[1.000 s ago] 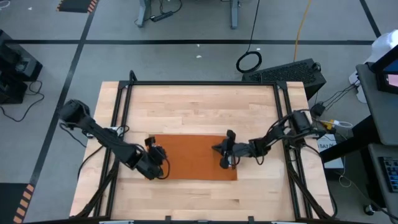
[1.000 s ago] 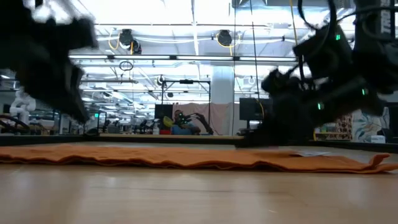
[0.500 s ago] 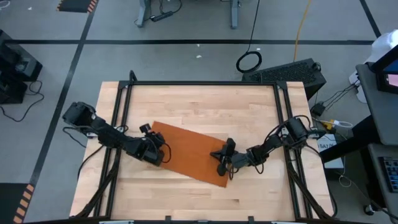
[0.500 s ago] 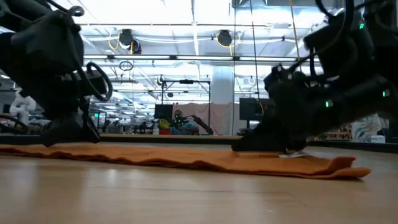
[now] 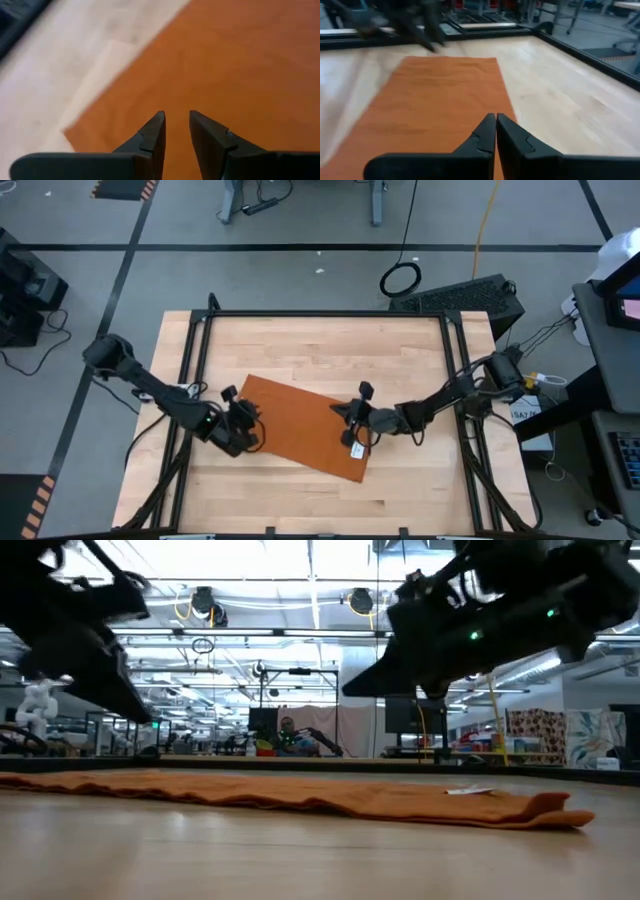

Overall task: Roll towel into tight, uniform cylinder
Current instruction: Fold the brown towel

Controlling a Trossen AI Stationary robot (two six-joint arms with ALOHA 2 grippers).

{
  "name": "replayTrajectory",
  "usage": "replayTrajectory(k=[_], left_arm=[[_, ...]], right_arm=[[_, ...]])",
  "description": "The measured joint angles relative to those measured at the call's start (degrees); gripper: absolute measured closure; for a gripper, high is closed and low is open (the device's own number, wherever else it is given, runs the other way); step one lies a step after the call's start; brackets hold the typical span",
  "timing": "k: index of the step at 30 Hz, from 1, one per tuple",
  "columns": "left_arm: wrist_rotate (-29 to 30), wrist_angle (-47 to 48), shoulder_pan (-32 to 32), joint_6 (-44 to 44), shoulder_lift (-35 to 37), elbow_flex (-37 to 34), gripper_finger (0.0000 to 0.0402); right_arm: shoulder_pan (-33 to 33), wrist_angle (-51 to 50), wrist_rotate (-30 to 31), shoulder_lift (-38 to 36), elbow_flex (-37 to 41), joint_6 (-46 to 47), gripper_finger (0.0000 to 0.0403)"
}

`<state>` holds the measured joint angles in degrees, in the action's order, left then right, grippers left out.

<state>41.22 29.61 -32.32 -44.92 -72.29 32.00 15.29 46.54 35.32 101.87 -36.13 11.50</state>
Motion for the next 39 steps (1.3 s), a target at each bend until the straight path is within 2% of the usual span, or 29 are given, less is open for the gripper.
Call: replayTrajectory(k=[3,7,11,14,17,23,27,31,33,36,39], left_arm=[[-4.5,0.2,-2.1,-4.2,-0.3,0.0,0.0307],[-7.2,0.8,-2.7,-6.8,-2.7,-0.2,0.0307],[-8.4,1.0,-1.8,-7.0,-6.2,-0.2,0.0307],[-7.2,2.6,0.1,-6.3,-8.8,-0.3,0.0307],[-5.3,2.3,3.2,-2.3,-11.0,-1.1,0.0307],[-1.5,-3.9,12.5,9.1,-14.4,-2.6,0.0307],[-1.6,-11.2,19.0,20.3,-14.3,-2.9,0.0307],[-3.4,-22.6,24.5,33.4,-14.0,-2.4,0.0307],[-5.2,-24.1,26.2,37.2,-13.6,-0.8,0.0307],[-6.9,-21.0,27.4,37.7,-12.4,3.0,0.0307],[-9.6,-12.7,26.8,32.6,-10.3,6.8,0.0307]], right_arm=[[-1.8,-0.3,-3.0,2.2,0.8,2.5,0.0397],[-2.2,0.0,-7.0,6.1,0.9,6.9,0.0397],[-1.0,-1.7,-7.1,10.4,0.8,12.9,0.0397],[0.7,-1.0,-6.3,12.6,0.4,17.3,0.0397],[2.7,0.0,-5.7,14.7,-0.4,20.0,0.0397],[6.8,-1.5,-5.6,14.0,-0.4,21.5,0.0397],[8.9,-1.1,-1.4,13.5,-0.7,23.0,0.0397],[9.7,-0.3,3.1,13.0,-1.7,20.7,0.0397],[9.5,0.4,3.2,12.4,-2.4,17.3,0.0397],[8.7,-0.5,3.2,10.8,-2.4,11.5,0.0397],[8.1,-3.9,3.2,7.5,-2.4,5.2,0.0397]])
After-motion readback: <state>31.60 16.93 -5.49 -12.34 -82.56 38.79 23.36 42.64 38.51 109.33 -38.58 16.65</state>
